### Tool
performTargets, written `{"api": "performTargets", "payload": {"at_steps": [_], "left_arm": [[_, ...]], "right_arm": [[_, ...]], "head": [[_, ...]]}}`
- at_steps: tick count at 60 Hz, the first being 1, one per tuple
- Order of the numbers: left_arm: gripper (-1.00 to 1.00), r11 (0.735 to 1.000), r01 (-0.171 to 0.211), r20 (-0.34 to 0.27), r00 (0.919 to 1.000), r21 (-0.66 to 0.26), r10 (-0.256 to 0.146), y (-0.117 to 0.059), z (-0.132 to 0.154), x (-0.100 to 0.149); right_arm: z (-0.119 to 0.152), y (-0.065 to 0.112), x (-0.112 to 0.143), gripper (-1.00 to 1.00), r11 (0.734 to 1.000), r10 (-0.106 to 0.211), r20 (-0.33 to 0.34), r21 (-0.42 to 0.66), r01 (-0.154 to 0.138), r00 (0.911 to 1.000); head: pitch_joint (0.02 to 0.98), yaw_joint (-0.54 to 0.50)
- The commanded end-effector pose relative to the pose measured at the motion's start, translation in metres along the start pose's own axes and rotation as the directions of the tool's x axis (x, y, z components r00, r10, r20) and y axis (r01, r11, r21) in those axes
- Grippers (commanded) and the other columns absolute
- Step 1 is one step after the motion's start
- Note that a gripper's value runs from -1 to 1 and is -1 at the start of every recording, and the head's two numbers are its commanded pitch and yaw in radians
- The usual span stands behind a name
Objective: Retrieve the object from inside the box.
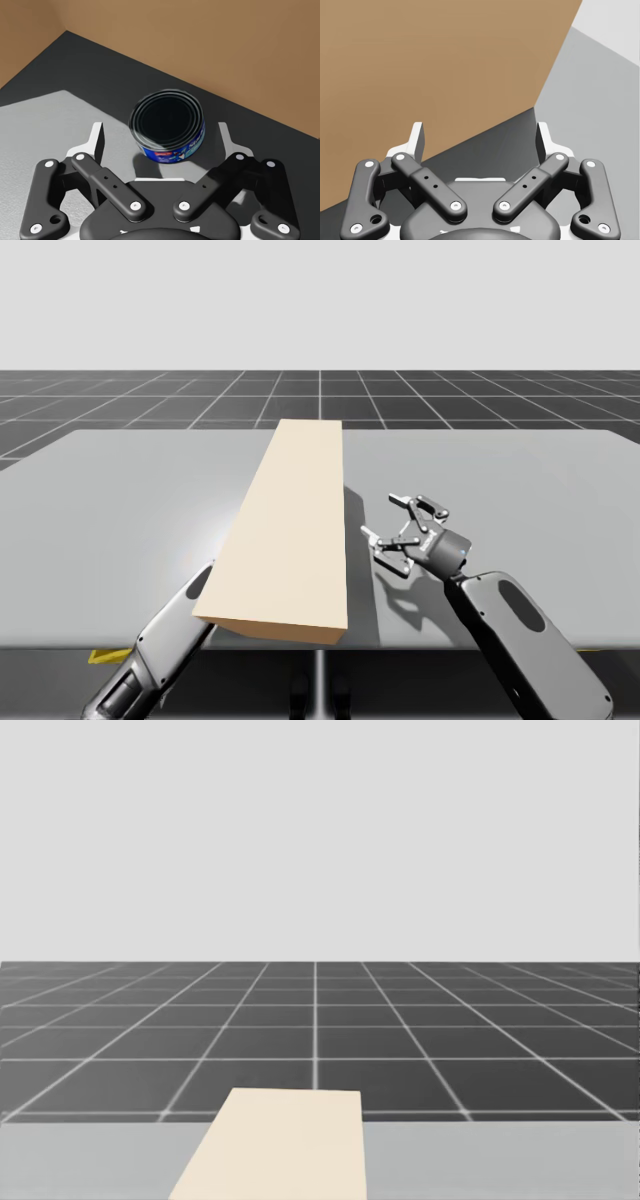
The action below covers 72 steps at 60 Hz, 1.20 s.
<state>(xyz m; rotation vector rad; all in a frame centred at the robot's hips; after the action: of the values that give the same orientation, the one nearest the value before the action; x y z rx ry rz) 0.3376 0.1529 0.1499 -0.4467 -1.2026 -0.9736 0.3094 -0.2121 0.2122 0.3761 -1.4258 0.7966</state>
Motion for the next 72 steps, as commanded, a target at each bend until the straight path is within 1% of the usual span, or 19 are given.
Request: {"api": "performTargets", "payload": {"at_steps": [1, 4, 6, 8, 12, 17, 20, 21, 25, 27, 28, 29, 38, 46, 49, 51, 54, 60, 72], "left_arm": [[-1.00, 0.999, -0.031, 0.041, 0.9987, -0.023, 0.032, -0.003, -0.029, -0.011], [-1.00, 0.999, -0.021, 0.056, 0.9982, -0.031, 0.023, -0.006, -0.034, -0.012], [-1.00, 0.999, -0.034, 0.042, 0.9985, -0.042, 0.036, -0.009, -0.038, -0.014], [-1.00, 0.999, -0.030, 0.047, 0.9984, -0.042, 0.032, -0.010, -0.041, -0.016], [-1.00, 0.995, -0.091, 0.041, 0.9948, -0.041, 0.093, -0.008, -0.045, -0.022], [-1.00, 0.990, -0.138, 0.022, 0.9902, -0.015, 0.138, -0.004, -0.047, -0.024], [-1.00, 0.989, -0.148, -0.013, 0.9889, 0.008, 0.148, -0.002, -0.049, -0.027], [-1.00, 0.987, -0.161, -0.025, 0.9866, 0.005, 0.161, -0.002, -0.050, -0.027], [-1.00, 0.988, -0.156, -0.035, 0.9872, 0.001, 0.156, -0.002, -0.051, -0.027], [-0.28, 0.989, -0.149, -0.038, 0.9881, 0.004, 0.149, -0.002, -0.051, -0.027], [0.41, 0.989, -0.146, -0.038, 0.9885, 0.004, 0.146, -0.003, -0.051, -0.028], [1.00, 0.989, -0.146, -0.040, 0.9885, -0.004, 0.146, -0.003, -0.050, -0.028], [1.00, 0.992, -0.125, -0.033, 0.9917, -0.017, 0.124, -0.006, -0.047, -0.027], [1.00, 0.993, -0.118, -0.019, 0.9927, 0.028, 0.119, 0.001, -0.036, -0.017], [1.00, 0.990, -0.129, -0.020, 0.9913, 0.056, 0.130, 0.004, -0.025, -0.011], [1.00, 0.991, -0.106, -0.021, 0.9940, 0.083, 0.108, 0.005, -0.019, -0.009], [1.00, 0.989, -0.109, -0.028, 0.9933, 0.099, 0.112, 0.005, -0.007, -0.007], [1.00, 0.984, -0.070, -0.034, 0.9965, 0.161, 0.076, 0.009, 0.023, -0.007], [1.00, 0.963, -0.084, -0.006, 0.9961, 0.256, 0.088, 0.020, 0.074, -0.001]], "right_arm": [[0.000, 0.003, 0.002, -1.00, 1.000, 0.014, 0.015, 0.004, -0.014, 0.9998], [0.000, 0.003, 0.003, -1.00, 1.000, 0.017, 0.019, 0.005, -0.017, 0.9997], [0.000, 0.004, 0.003, -1.00, 1.000, 0.020, 0.022, 0.004, -0.020, 0.9996], [0.000, 0.004, 0.003, -1.00, 1.000, 0.023, 0.023, 0.002, -0.023, 0.9995], [0.000, 0.004, 0.004, -1.00, 1.000, 0.024, 0.024, 0.002, -0.024, 0.9994], [0.000, 0.004, 0.004, -1.00, 1.000, 0.027, 0.026, 0.002, -0.027, 0.9993], [0.000, 0.005, 0.004, -1.00, 1.000, 0.029, 0.028, 0.001, -0.029, 0.9992], [0.000, 0.005, 0.004, -1.00, 1.000, 0.030, 0.028, 0.001, -0.030, 0.9992], [0.000, 0.005, 0.005, -1.00, 1.000, 0.031, 0.029, 0.000, -0.031, 0.9991], [0.000, 0.006, 0.005, -1.00, 1.000, 0.031, 0.030, -0.001, -0.031, 0.9991], [0.000, 0.006, 0.005, -1.00, 1.000, 0.031, 0.030, 0.000, -0.031, 0.9991], [0.000, 0.006, 0.005, -1.00, 1.000, 0.031, 0.030, 0.000, -0.031, 0.9991], [0.000, 0.006, 0.006, -1.00, 0.999, 0.033, 0.031, -0.005, -0.032, 0.9990], [0.001, 0.005, 0.006, -1.00, 0.999, 0.032, 0.034, -0.007, -0.031, 0.9989], [0.001, 0.005, 0.007, -1.00, 0.999, 0.031, 0.034, -0.008, -0.031, 0.9989], [0.001, 0.005, 0.007, -1.00, 1.000, 0.029, 0.036, -0.008, -0.029, 0.9989], [0.001, 0.005, 0.007, -1.00, 1.000, 0.028, 0.036, -0.010, -0.028, 0.9989], [0.001, 0.004, 0.008, -1.00, 1.000, 0.025, 0.039, -0.015, -0.024, 0.9989], [0.002, 0.003, 0.009, -1.00, 1.000, 0.016, 0.044, -0.021, -0.015, 0.9989]], "head": [[0.149, -0.01], [0.152, -0.02], [0.156, -0.02], [0.157, -0.02], [0.165, -0.01], [0.174, -0.01], [0.181, -0.01], [0.182, -0.01], [0.183, 0.00], [0.184, 0.00], [0.183, 0.00], [0.183, 0.00], [0.185, 0.00], [0.179, -0.01], [0.176, -0.01], [0.175, -0.01], [0.173, -0.01], [0.169, 0.00], [0.161, -0.01]]}}
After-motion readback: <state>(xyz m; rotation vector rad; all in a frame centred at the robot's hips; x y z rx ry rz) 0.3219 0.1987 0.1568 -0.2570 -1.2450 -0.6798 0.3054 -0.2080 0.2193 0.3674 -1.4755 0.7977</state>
